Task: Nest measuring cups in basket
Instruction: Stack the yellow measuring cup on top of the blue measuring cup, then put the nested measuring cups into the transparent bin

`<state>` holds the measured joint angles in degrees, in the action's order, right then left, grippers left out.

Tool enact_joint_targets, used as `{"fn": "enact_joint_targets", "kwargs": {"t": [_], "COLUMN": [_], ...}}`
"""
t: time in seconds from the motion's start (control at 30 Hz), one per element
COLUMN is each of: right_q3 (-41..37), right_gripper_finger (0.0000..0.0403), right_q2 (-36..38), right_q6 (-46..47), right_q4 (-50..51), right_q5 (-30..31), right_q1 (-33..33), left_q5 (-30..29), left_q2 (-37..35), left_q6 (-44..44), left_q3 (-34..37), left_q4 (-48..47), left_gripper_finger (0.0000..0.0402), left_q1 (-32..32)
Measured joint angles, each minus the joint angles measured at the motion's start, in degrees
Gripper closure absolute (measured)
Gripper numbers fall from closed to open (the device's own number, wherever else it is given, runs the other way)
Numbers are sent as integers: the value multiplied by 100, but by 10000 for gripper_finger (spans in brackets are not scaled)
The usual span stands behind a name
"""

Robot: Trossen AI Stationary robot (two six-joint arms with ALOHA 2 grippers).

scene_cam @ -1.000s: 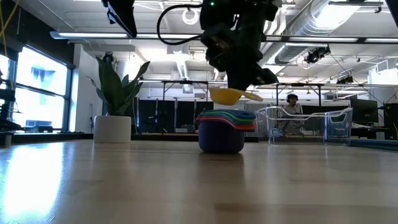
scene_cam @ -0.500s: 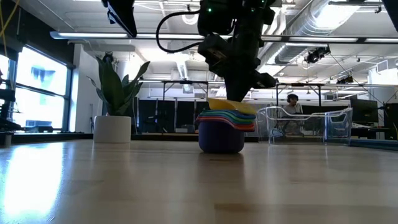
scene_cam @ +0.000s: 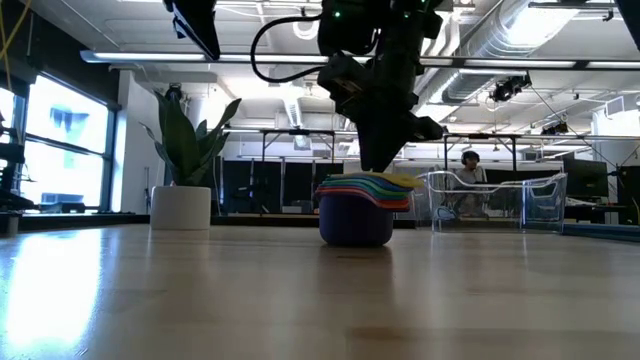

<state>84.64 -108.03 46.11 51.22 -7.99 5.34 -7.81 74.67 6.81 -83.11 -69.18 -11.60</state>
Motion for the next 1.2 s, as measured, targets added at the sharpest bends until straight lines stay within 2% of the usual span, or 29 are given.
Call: {"fn": "enact_joint_targets", "kwargs": {"t": [0.23, 0.43, 0.63, 0.9, 1.03, 1.2], "right_q3": [90, 90, 90, 90, 90, 90], "right_gripper_finger": [329, 329, 329, 329, 329, 329], "right_q2": [319, 391, 398, 398, 398, 398], "right_q6": [-109, 50, 678, 1606, 2080, 2422], "right_q4": [-5, 129, 387, 424, 424, 417], "right_q5": [42, 21, 12, 344, 482, 481], "right_q1": [17, -271, -630, -1097, -1262, -1417], "left_q5": [0, 0, 28, 35, 86, 402], "left_q2": [0, 0, 0, -22, -429, -1499], "left_q6": [-141, -91, -105, -132, -109, 126], "left_q3": [0, 0, 0, 12, 473, 1667], "left_q4": [-3, -11, -136, -379, -134, 997], "left_gripper_finger": [355, 355, 355, 355, 355, 355], "left_q1": [0, 1, 15, 70, 295, 637]}}
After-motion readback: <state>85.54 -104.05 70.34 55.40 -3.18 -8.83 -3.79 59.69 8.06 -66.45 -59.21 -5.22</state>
